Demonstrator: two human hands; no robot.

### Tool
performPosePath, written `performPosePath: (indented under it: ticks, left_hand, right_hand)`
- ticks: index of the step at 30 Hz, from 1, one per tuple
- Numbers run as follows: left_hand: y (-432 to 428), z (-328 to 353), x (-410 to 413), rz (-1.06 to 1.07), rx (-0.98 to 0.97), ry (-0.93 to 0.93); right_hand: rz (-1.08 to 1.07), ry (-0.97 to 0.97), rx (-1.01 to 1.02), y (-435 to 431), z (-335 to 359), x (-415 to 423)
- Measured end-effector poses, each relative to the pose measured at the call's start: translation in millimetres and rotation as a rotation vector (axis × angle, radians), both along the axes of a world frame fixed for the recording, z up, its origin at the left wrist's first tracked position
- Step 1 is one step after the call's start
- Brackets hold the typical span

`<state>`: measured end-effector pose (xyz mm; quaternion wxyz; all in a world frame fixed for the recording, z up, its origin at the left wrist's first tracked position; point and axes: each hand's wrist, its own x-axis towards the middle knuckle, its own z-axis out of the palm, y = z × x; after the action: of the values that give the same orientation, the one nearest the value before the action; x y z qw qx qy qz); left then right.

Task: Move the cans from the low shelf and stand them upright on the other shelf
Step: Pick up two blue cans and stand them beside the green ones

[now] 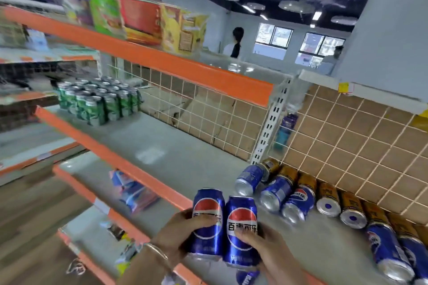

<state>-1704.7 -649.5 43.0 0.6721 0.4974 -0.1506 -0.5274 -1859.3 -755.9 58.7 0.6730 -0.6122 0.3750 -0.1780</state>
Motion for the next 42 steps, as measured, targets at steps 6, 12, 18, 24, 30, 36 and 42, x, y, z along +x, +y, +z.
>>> performPosePath:
  ticks: [6,12,18,24,30,36,42]
  left_hand:
    - [73.5,-2.2,86.7,0.074,-0.061,-0.096]
    - [126.1,-9.8,166.5,0.062,-0.058,-0.159]
    - [136.1,-18.6,224.0,0.032,-0.014,-0.247]
    - [104.4,-28.2,275.0,0.063,-0.009,-0.295]
    - [53.8,-31.5,343.4,0.117,-0.011,-0.349]
    - [18.7,-35.3,404.8,0.17,-0.018,-0.418]
    - [-7.5,-48.3,449.0,0.152,-0.025,-0.453]
  right_hand:
    - [0.065,0.006,-0.029,54.8,-11.1,94.3]
    - [0.105,-0.119,-0.11,103.1,-6.8,174.3]
    - [0.164,-0.133,-0.095,117.8,-1.7,223.0]
    - [0.094,-0.059,-0.126,86.9,-7.4,272.1]
    - [0.099,-0.137,-0.127,37.0,-12.5,344.8]
    - [0.087,-0.169,-0.165,-5.5,-31.1,422.7]
    - [-0.013,-0.202,-0.2,-24.1,-61.8,481.0]
